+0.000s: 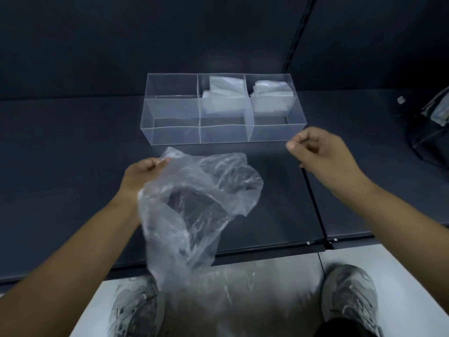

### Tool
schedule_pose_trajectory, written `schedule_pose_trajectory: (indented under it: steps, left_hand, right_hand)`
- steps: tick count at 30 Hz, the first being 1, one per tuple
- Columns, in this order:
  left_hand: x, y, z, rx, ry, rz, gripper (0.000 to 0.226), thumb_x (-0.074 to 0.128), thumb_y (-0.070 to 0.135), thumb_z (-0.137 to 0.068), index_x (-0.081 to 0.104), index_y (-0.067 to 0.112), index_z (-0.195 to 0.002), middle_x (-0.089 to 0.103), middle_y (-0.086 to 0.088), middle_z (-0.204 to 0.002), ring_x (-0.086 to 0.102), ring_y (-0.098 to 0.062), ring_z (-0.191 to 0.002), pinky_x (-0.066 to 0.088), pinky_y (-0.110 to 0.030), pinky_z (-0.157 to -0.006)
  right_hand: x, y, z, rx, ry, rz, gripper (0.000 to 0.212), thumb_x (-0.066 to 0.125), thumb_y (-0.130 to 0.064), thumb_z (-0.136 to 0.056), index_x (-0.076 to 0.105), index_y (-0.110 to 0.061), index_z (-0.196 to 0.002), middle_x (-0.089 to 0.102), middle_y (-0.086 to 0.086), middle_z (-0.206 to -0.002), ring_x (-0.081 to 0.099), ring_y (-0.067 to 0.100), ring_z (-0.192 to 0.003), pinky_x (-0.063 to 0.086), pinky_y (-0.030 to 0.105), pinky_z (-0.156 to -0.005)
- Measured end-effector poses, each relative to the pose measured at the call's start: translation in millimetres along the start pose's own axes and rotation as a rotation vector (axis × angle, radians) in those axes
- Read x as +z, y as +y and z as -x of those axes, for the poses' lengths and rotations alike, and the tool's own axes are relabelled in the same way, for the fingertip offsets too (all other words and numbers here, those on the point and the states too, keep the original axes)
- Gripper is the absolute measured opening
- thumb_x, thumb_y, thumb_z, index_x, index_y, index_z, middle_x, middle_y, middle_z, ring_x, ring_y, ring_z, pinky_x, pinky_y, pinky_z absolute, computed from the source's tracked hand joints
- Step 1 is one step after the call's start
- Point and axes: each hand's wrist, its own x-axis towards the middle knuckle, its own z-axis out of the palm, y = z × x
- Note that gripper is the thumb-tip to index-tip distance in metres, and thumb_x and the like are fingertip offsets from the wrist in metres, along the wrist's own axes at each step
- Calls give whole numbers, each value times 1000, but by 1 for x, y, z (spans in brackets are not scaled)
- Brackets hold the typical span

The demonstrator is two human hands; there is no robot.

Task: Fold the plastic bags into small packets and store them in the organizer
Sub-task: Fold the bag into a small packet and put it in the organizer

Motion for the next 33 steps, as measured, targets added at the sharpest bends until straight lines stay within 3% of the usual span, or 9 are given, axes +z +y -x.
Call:
schedule_pose_trajectory:
  steps: [4, 8, 12, 16, 19, 21, 25, 30, 33]
  left_hand:
    - [-4, -2, -5, -51, 36, 223, 29, 41, 5, -97, 49, 10, -69, 50, -6, -67, 47, -17, -67, 45, -28, -76]
    - [-9, -5, -7, 86, 40, -81, 23, 51, 12, -96, 57, 15, -74, 61, 4, -60, 52, -18, -72, 45, -30, -76]
    - [-2, -8, -3, 98, 122, -46, 20, 60, 24, -93, 60, 10, -79, 57, -9, -71, 53, -17, -63, 47, -20, -54]
    - [-7, -5, -10, 92, 198, 3, 23, 60, 21, -94, 58, 11, -73, 61, 0, -55, 57, -6, -49, 45, -14, -46]
    - [-13, -4, -17, 104, 239, -80, 23, 60, 24, -93, 59, 16, -71, 59, -3, -64, 55, -1, -43, 39, -8, -38]
    - [-17, -7, -21, 75, 220, -42, 20, 62, 26, -92, 63, 14, -75, 60, -10, -75, 57, -15, -58, 47, -17, -48]
    - [-24, -14, -32, 28, 190, 24, 19, 65, 26, -90, 67, 15, -75, 61, 3, -54, 54, -5, -41, 48, -16, -44]
    - [-25, -19, -39, 36, 165, 35, 15, 70, 29, -86, 70, 17, -77, 67, 6, -58, 62, -10, -53, 50, -19, -52]
    - [-19, -21, -39, 79, 177, -18, 22, 68, 31, -88, 65, 17, -71, 59, 7, -54, 54, -10, -52, 48, -22, -54]
  right_hand:
    - [32, -14, 44, -254, -252, 110, 41, 69, -57, -73, 63, -37, -108, 45, -15, -106, 51, 5, -102, 35, 13, -92]
    - [72, -12, 43, -451, -347, 590, 67, 72, -59, -69, 54, -38, -130, 30, -9, -128, 28, 11, -121, 10, 22, -96]
    - [75, -5, 22, -531, -420, 741, 24, 70, -47, -80, 71, -27, -94, 34, -5, -137, 26, 18, -127, 14, 28, -96]
    - [44, -2, 17, -213, -670, 236, 17, 70, -40, -83, 65, -28, -72, 45, -12, -132, 36, 7, -129, 25, 34, -109]
    - [13, -6, 17, 49, -791, -175, 22, 67, -34, -83, 60, -18, -69, 51, -8, -132, 47, 5, -127, 35, 25, -105]
    - [0, -4, 17, 87, -760, -241, 18, 59, -30, -83, 61, -19, -69, 53, -4, -134, 49, 7, -127, 37, 24, -102]
    - [-15, 5, 13, 89, -686, -239, 18, 56, -26, -84, 56, -11, -73, 57, 7, -128, 54, 15, -119, 42, 24, -97]
    - [-29, 18, 4, 158, -643, -266, 34, 63, -32, -87, 56, 1, -84, 59, 15, -85, 60, 13, -82, 48, 20, -77]
    - [-21, 34, -6, 243, -394, -276, 12, 68, -17, -86, 58, -13, -80, 63, 4, -67, 57, 7, -58, 47, 18, -57]
